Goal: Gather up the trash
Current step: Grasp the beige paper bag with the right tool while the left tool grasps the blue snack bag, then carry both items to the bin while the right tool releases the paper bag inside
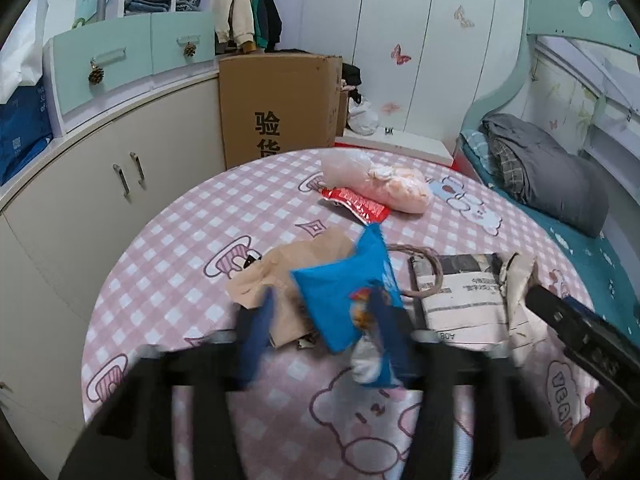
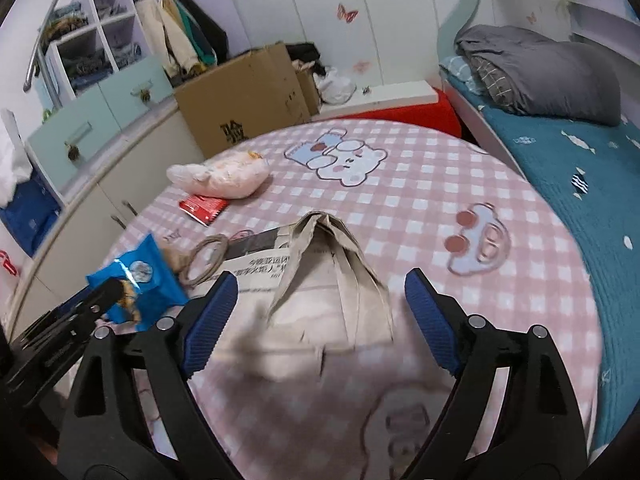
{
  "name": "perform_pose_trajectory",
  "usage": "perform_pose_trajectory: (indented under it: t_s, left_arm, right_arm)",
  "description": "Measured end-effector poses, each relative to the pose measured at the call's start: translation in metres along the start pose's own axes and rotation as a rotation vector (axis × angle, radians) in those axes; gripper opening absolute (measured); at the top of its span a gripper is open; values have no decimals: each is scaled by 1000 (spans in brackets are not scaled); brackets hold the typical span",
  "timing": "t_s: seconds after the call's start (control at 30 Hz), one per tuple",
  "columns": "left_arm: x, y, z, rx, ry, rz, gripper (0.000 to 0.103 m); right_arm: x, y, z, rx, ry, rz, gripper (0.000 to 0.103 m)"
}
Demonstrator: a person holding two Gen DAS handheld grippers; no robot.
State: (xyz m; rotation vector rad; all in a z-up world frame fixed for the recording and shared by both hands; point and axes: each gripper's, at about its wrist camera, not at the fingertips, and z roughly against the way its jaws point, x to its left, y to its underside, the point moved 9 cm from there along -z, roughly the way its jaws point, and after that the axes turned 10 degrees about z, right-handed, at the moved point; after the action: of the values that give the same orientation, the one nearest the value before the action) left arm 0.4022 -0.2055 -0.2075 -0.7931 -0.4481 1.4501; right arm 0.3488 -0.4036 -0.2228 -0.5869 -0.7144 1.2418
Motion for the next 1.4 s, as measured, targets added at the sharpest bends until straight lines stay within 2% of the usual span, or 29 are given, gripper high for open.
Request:
perform_pose_trajectory:
  t_s: [0.03, 0.07, 0.23, 0.3, 0.33, 0.43, 0.47, 0.77, 0.87, 0.9, 1.0, 1.2, 1.33, 1.4]
  left_arm:
    - [0, 1, -2, 10, 9, 2, 14]
    - [0, 1, -2, 10, 21, 8, 10]
    - [-1, 1, 9, -33, 28, -5, 6]
    - [-3, 1, 15, -48, 31, -13, 5]
    - [-3, 0, 21, -65, 26, -16, 5]
    - [-1, -2, 36, -100, 19, -9, 5]
    - [1, -3, 41, -108, 19, -2, 5]
    - [15, -1, 95, -170, 38, 34, 4]
    - [26, 3, 112, -178, 36, 51, 5]
    - [32, 5, 118, -178, 34, 59, 5]
    - [45, 9, 130, -174, 33, 84, 5]
    - [77, 18, 154, -184, 23, 120, 5]
    - [113, 24, 168, -191, 0, 177, 5]
    - [135, 25, 177, -211, -38, 207, 5]
  right_arm:
    - [-2, -1, -9, 27, 8, -3, 85]
    - [-3, -1, -15, 44, -1, -11, 85]
    - [-8, -4, -34, 105, 15, -3, 83]
    - [-8, -4, -35, 112, 33, 10, 60]
    - [-5, -3, -34, 108, 6, 14, 48]
    - [0, -3, -23, 79, 17, 45, 29]
    - [0, -3, -17, 68, 29, 49, 26]
    - [10, -6, 61, -74, 137, 101, 24]
    - [17, -6, 84, -98, 232, 167, 25]
    - [21, -6, 90, -105, 244, 188, 25]
    - [40, 2, 95, -48, 293, 294, 25]
    - [81, 22, 103, -39, 184, 308, 25]
    - [136, 29, 112, -76, 82, 343, 25]
    - [170, 34, 112, -91, 34, 375, 25]
